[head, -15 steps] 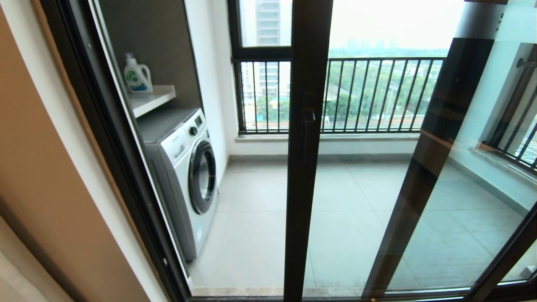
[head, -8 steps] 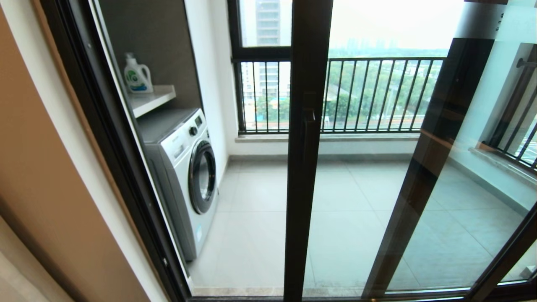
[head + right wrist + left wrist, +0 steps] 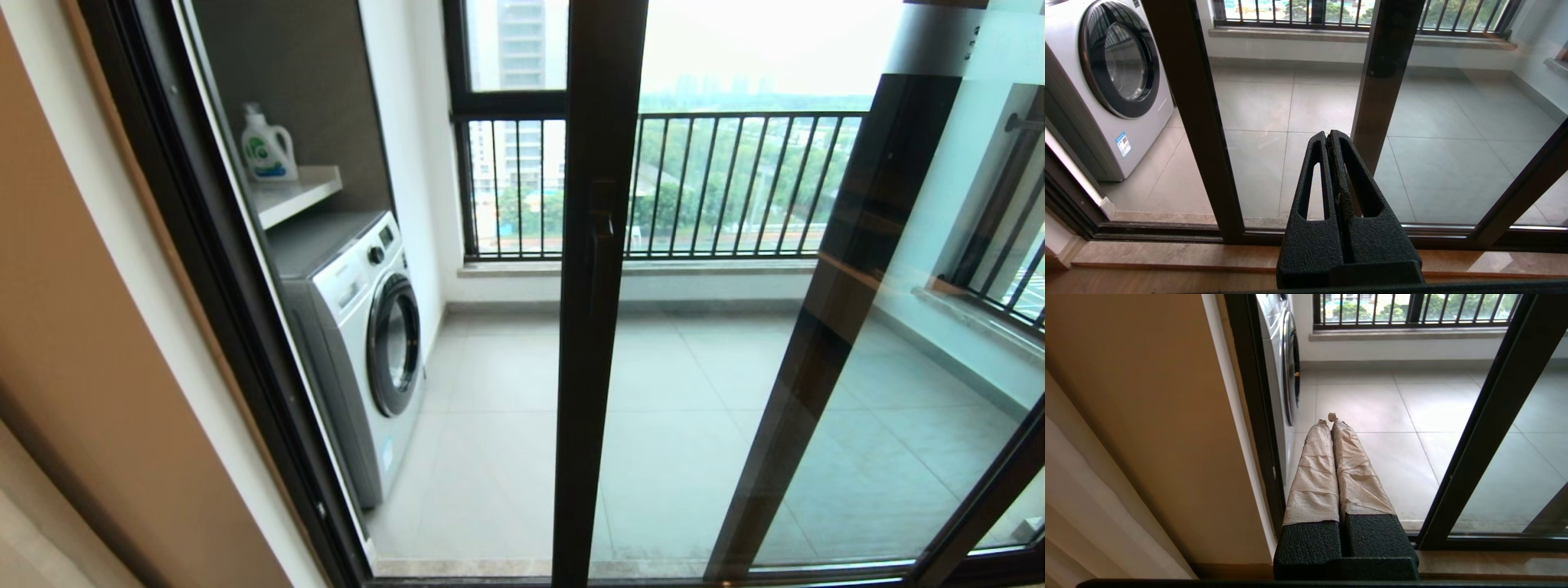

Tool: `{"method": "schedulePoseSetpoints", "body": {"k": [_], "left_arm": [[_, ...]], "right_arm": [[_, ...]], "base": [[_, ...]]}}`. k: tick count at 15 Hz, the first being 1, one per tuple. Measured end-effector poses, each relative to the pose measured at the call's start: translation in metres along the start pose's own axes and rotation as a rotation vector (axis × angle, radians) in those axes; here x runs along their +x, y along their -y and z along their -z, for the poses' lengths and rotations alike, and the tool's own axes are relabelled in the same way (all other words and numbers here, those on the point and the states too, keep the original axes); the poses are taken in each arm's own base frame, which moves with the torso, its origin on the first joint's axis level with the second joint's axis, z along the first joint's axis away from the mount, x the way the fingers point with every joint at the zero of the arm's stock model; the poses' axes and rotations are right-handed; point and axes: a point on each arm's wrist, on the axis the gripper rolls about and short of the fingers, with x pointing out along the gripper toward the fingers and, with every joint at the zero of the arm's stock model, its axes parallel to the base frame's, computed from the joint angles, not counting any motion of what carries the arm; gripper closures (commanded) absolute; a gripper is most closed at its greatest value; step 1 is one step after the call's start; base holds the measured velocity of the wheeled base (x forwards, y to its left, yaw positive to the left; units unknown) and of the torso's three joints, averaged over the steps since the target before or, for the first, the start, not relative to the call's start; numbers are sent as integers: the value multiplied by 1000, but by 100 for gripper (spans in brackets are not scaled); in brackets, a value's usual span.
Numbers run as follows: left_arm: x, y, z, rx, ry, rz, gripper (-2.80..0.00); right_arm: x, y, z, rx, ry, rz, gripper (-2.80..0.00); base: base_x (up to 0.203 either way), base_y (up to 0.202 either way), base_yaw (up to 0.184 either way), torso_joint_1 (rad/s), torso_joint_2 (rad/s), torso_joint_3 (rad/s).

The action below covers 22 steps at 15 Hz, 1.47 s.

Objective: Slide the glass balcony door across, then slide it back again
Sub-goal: Open the slid door

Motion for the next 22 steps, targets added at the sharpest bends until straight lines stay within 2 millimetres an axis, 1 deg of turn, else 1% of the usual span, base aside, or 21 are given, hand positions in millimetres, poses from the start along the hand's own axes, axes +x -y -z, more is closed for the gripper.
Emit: {"method": "schedulePoseSetpoints", "body": {"k": [18,22], "left_arm": [[0,0,0,-1,0,0,0],[0,0,0,-1,0,0,0]], "right_arm": [[0,0,0,3,-1,0,0],[0,1,0,47,-1,26,0]], "base": [[0,0,0,0,0,0],[0,0,0,0,0,0]]}}
